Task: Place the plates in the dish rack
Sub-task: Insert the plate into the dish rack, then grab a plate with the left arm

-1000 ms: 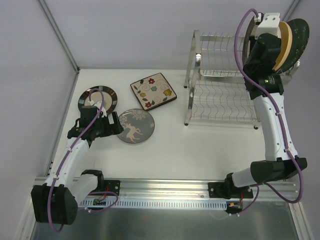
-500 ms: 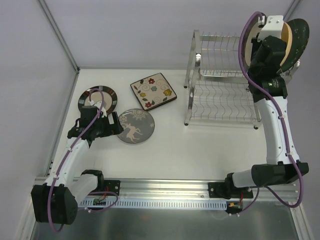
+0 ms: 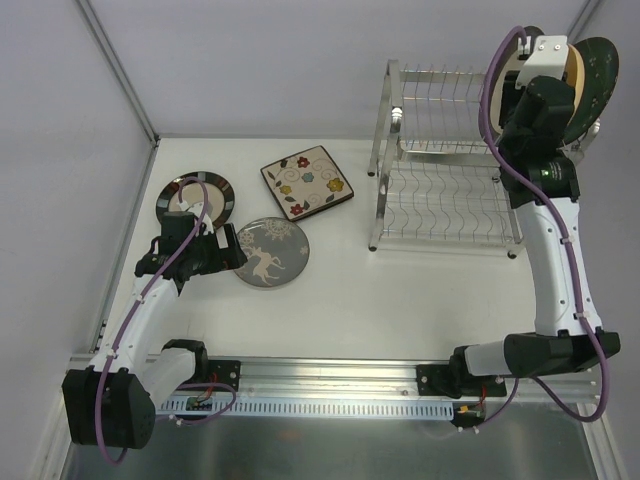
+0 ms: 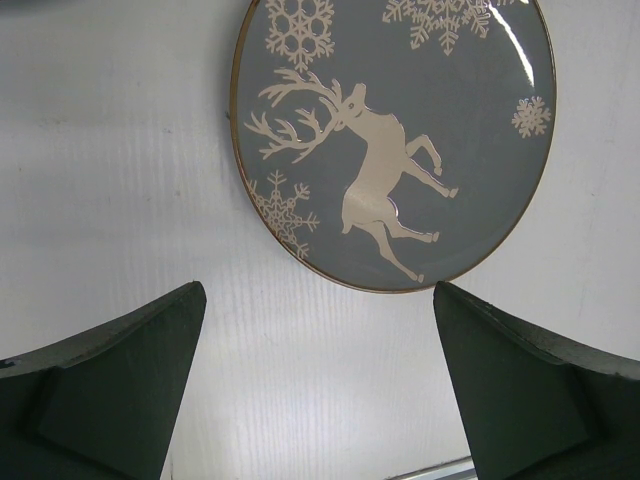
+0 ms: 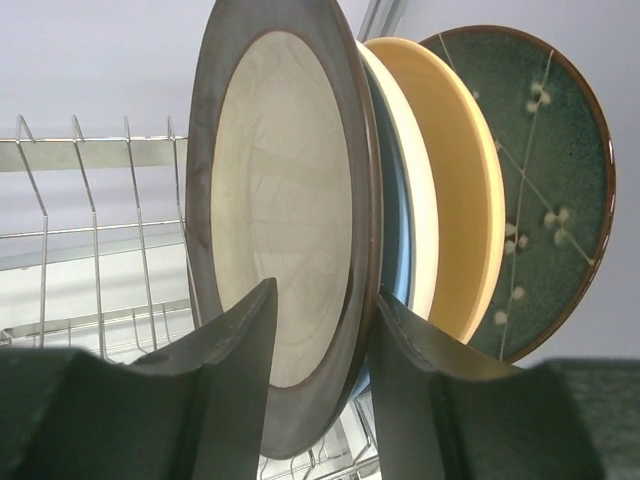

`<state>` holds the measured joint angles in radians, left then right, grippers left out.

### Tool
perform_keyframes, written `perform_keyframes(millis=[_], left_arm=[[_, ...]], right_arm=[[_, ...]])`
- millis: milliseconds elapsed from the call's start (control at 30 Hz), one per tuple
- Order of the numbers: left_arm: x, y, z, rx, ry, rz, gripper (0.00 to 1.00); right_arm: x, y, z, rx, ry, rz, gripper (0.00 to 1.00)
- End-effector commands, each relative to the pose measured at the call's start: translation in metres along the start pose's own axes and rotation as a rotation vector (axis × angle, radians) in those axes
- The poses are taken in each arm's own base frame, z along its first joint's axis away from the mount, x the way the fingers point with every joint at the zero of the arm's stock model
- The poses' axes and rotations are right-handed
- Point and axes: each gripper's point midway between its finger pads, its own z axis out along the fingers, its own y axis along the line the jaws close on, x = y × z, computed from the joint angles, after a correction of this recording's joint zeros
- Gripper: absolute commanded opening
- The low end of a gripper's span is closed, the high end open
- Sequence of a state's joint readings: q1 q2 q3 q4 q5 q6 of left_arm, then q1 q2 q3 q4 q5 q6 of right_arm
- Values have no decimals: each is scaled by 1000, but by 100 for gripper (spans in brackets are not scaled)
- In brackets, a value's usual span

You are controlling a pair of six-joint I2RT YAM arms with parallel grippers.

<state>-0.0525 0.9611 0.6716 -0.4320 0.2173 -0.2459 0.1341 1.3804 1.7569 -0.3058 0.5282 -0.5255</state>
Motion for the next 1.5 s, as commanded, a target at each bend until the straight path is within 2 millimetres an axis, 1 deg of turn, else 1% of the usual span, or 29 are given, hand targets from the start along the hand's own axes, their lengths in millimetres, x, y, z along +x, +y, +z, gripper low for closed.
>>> perform_keyframes(millis=[0, 300, 333, 400, 500, 533, 600, 633, 667, 700, 733, 767, 800, 833, 900, 967, 1033, 1067, 1100, 1133, 1167, 1200, 1233, 1300, 1333, 1367, 1400, 1433, 1467], left_arm=[[0, 1, 0, -1, 0, 10, 99], [0, 0, 0, 5, 4, 5, 99], [0, 0, 0, 5, 2, 3, 99], [0, -1, 0, 7, 2, 5, 99], [-1, -1, 0, 6, 1, 4, 99], [-1, -1, 0, 6, 1, 1, 99], [0, -1, 0, 6, 1, 1, 99], [1, 0, 0, 3, 5, -2, 99], [1, -1, 0, 6, 5, -5, 99], [1, -1, 1, 4, 6, -7, 99], [1, -1, 1, 5, 8, -9, 99], [1, -1, 2, 4, 12, -17, 99], [2, -1, 2, 7, 17, -18, 99], [3, -1, 3, 8, 23, -24, 99], [5, -4, 3, 19, 30, -37, 99], [8, -4, 5, 18, 42, -58, 99], [9, -3, 6, 9, 49, -79, 99], [10, -3, 7, 6, 52, -102, 99], [11, -2, 8, -2, 55, -118, 99], [13, -1, 8, -7, 59, -133, 99], [14, 0, 9, -14, 63, -160, 99], [13, 2, 9, -23, 60, -184, 99], [15, 3, 10, -30, 63, -206, 99], [17, 3, 13, -36, 67, -262, 99], [17, 3, 14, -36, 67, -279, 99], [21, 3, 16, -38, 71, -320, 99], [18, 1, 18, -26, 53, -334, 99], [16, -2, 19, -15, 38, -365, 99], [21, -1, 22, -13, 39, -384, 99]], right_arm=[[-37, -17, -27, -12, -103, 83, 44], [-60, -29, -60, -70, -192, 138, 62], [-61, -29, -64, -77, -198, 144, 67], [-66, -31, -74, -98, -221, 163, 70], [-70, -31, -84, -132, -244, 183, 78], [-71, -34, -92, -138, -254, 204, 82], [-71, -32, -99, -166, -264, 222, 86], [-74, -37, -110, -170, -282, 239, 89], [-69, -31, -112, -200, -273, 256, 92], [-68, -31, -118, -217, -276, 269, 98], [-69, -34, -127, -228, -288, 287, 99], [-60, -26, -129, -258, -270, 300, 100], [-56, -25, -132, -269, -264, 310, 99], [-54, -27, -142, -285, -273, 326, 99], [-37, -18, -143, -310, -236, 350, 100], [-22, -13, -152, -342, -207, 383, 100], [-13, -5, -162, -394, -199, 393, 100], [-11, -6, -173, -416, -210, 424, 100], [4, 4, -173, -444, -182, 425, 100], [11, 13, -178, -495, -167, 425, 100], [18, 17, -183, -517, -156, 434, 100], [34, 22, -185, -522, -118, 468, 100], [42, 33, -193, -587, -98, 470, 100], [58, 38, -203, -620, -70, 496, 99], [78, 52, -205, -661, -15, 508, 100], [88, 58, -209, -688, 6, 503, 100], [96, 63, -213, -713, 18, 499, 100], [113, 73, -219, -751, 64, 530, 99], [120, 77, -222, -772, 81, 538, 100]])
